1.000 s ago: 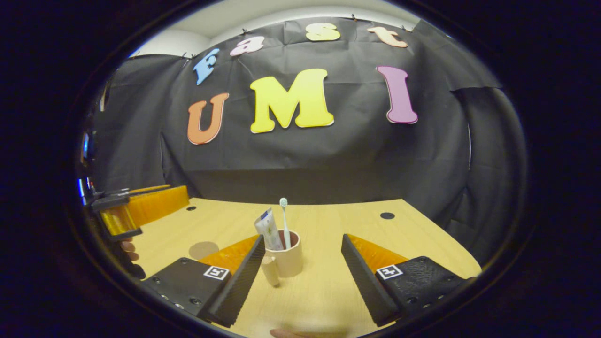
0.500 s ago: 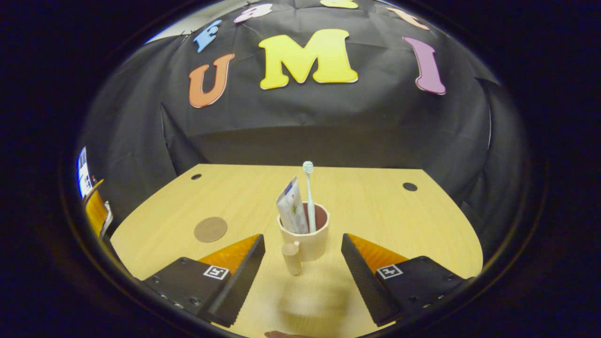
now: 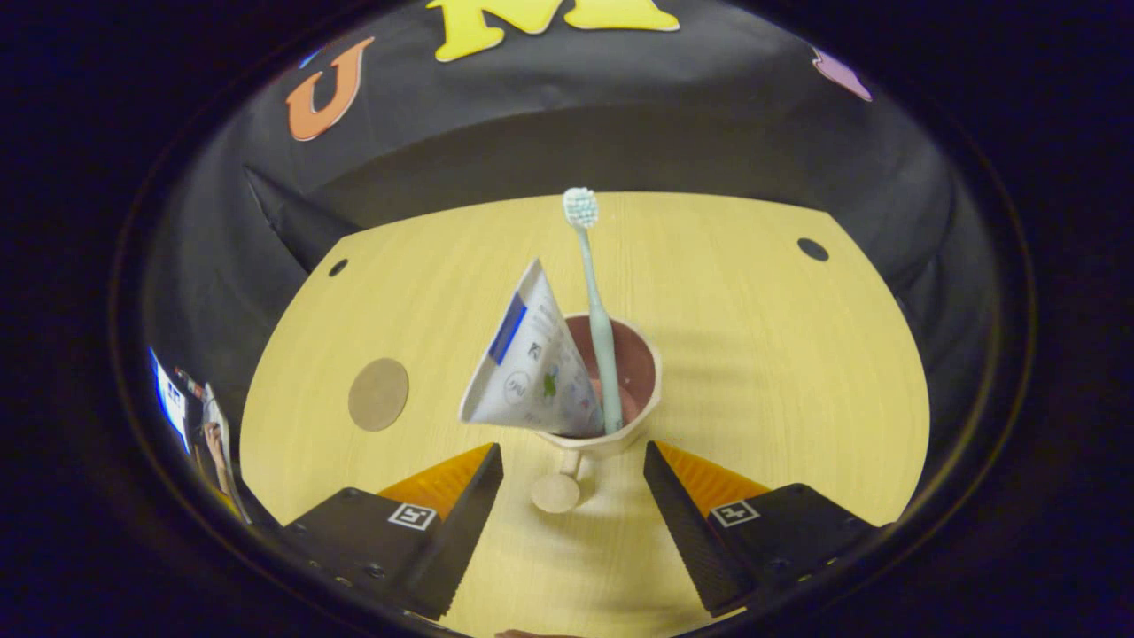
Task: Put the toothbrush and toothpaste on the desktop into the cup, then pick up the cup and place it on the coaster on the desktop.
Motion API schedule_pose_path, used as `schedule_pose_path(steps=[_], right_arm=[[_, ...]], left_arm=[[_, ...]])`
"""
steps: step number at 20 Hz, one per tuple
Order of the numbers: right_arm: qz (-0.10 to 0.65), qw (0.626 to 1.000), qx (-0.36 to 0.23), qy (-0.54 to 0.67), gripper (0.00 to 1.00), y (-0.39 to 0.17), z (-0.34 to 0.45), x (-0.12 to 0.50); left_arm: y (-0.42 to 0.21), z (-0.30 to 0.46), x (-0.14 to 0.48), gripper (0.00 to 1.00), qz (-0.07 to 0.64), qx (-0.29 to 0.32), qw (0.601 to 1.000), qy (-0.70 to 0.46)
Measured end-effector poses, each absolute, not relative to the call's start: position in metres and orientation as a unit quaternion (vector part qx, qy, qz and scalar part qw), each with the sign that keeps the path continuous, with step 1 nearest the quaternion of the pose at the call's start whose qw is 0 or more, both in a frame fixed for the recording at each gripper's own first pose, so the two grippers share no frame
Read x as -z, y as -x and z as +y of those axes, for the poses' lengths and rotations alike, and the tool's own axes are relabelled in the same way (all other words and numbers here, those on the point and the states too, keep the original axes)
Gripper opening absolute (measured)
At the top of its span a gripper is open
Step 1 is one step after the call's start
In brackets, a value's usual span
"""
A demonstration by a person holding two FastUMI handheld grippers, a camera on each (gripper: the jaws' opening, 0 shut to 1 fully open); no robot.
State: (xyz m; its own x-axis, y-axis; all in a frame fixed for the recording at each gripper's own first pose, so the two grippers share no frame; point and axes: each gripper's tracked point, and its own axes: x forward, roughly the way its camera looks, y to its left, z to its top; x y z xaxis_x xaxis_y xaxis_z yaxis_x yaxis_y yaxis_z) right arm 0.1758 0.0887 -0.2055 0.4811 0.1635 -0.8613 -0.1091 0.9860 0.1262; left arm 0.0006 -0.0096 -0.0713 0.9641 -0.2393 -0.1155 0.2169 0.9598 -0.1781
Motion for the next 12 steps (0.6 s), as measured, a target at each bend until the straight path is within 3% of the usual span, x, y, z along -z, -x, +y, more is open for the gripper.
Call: schedule_pose_path(steps=[3,4,12], right_arm=[[0.533,0.844,-0.060,-0.008,0.90,-0.189,0.087,0.220],[0.544,0.838,-0.048,-0.002,0.95,-0.192,0.085,0.226],[0.618,0.786,-0.011,0.021,0.80,-0.199,0.079,0.249]], left_arm=[[-0.003,0.000,0.075,0.83,0.073,0.107,0.988,0.083],[-0.004,0.001,0.076,0.83,0.072,0.106,0.988,0.082],[-0.010,0.000,0.086,0.83,0.082,0.109,0.987,0.082]])
